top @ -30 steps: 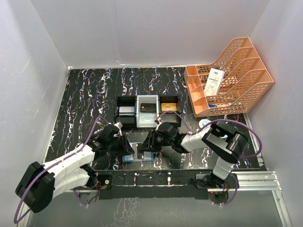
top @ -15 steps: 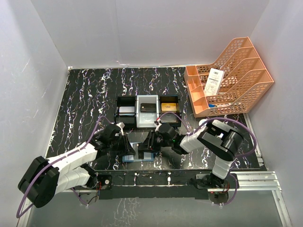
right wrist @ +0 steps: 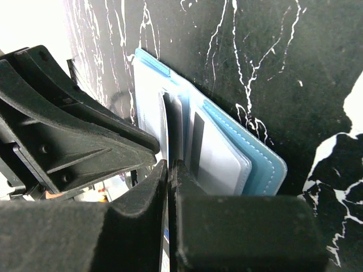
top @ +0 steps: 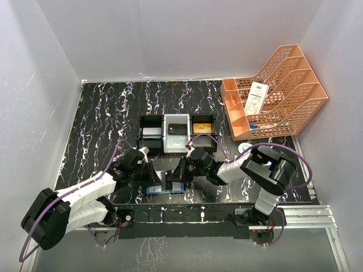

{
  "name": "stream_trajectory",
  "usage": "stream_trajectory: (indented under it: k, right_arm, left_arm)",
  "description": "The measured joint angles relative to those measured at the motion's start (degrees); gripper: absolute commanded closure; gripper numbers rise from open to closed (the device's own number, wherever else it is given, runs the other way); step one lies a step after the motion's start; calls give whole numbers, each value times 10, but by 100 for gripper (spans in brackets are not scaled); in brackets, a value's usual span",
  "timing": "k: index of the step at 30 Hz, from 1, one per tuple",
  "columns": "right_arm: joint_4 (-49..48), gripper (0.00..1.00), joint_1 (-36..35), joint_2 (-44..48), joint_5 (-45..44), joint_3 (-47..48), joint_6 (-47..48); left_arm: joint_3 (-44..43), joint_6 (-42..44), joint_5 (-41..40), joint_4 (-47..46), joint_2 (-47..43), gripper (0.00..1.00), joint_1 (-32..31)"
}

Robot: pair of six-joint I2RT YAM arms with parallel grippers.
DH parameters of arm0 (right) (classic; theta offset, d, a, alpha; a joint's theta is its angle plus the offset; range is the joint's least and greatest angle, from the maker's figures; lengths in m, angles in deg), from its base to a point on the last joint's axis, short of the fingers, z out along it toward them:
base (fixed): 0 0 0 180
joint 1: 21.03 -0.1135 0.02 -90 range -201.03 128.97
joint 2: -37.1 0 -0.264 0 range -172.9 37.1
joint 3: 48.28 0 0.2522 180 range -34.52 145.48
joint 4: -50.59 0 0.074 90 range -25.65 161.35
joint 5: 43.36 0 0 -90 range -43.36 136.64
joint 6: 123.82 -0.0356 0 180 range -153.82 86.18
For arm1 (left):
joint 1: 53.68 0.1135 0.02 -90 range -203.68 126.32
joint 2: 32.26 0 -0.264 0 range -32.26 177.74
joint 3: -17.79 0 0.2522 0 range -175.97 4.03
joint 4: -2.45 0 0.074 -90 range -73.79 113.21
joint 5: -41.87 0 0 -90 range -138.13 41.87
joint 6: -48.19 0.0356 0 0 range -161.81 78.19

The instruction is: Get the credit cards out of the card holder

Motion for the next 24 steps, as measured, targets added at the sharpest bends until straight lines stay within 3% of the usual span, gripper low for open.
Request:
stream_trajectory:
  k: [5, 24]
  right_arm:
    - [2, 89, -6, 0, -10, 0, -4]
    - [-30, 85, -26, -27, -22, 0, -34]
  left_arm:
    - [0, -4, 0, -2, 2, 85, 0]
    - [4, -12, -14, 7, -15, 86, 0]
